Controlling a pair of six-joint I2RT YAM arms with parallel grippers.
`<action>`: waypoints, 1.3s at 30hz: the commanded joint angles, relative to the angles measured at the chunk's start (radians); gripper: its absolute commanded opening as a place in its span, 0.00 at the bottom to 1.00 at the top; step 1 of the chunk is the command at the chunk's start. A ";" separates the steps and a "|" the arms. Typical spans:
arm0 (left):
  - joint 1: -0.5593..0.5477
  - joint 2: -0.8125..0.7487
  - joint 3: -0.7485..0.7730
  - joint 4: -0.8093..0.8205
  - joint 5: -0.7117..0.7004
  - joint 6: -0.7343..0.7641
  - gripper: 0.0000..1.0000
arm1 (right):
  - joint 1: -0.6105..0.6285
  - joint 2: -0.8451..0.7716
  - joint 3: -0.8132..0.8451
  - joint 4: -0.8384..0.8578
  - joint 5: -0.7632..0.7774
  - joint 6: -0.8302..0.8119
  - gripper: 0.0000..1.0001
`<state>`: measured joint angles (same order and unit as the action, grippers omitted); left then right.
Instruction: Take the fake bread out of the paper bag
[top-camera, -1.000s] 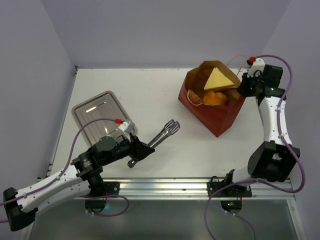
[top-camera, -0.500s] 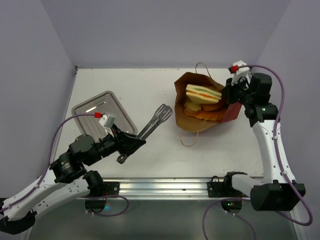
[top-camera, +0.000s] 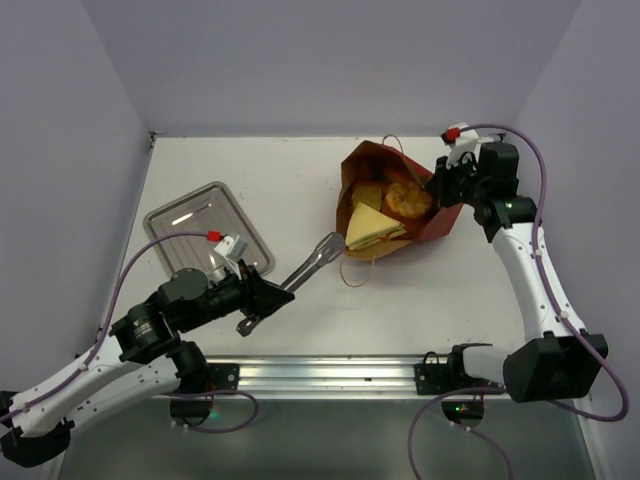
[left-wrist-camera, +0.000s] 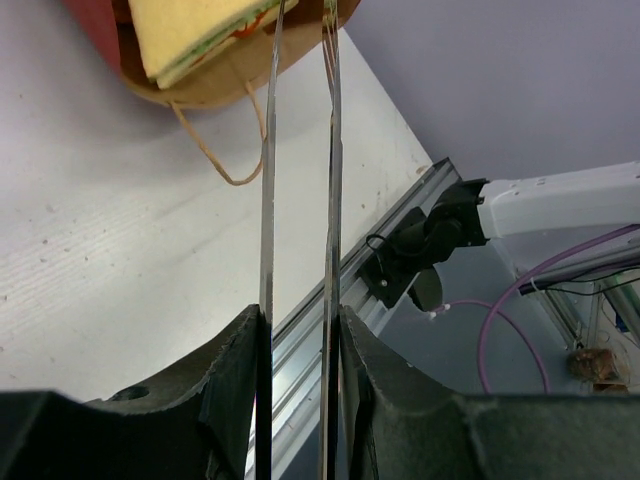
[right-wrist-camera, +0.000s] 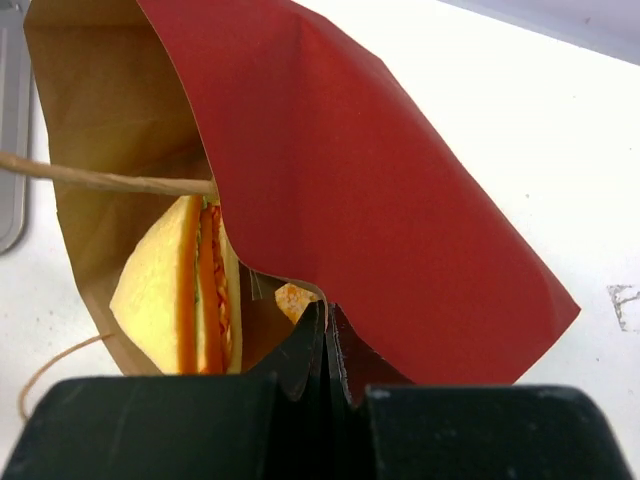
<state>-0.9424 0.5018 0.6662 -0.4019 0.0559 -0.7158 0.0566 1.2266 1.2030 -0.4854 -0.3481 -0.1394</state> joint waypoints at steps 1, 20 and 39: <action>0.005 -0.020 -0.002 0.000 0.024 -0.014 0.38 | 0.002 0.020 0.079 0.053 0.023 0.072 0.00; -0.065 0.357 0.136 -0.015 -0.253 0.379 0.40 | 0.031 -0.026 -0.069 0.110 -0.015 0.038 0.00; -0.154 0.593 0.200 0.100 -0.508 0.611 0.49 | 0.032 -0.004 -0.079 0.117 -0.037 0.034 0.00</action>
<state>-1.0889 1.0771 0.8074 -0.4000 -0.4034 -0.1574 0.0879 1.2301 1.1213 -0.4282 -0.3630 -0.0940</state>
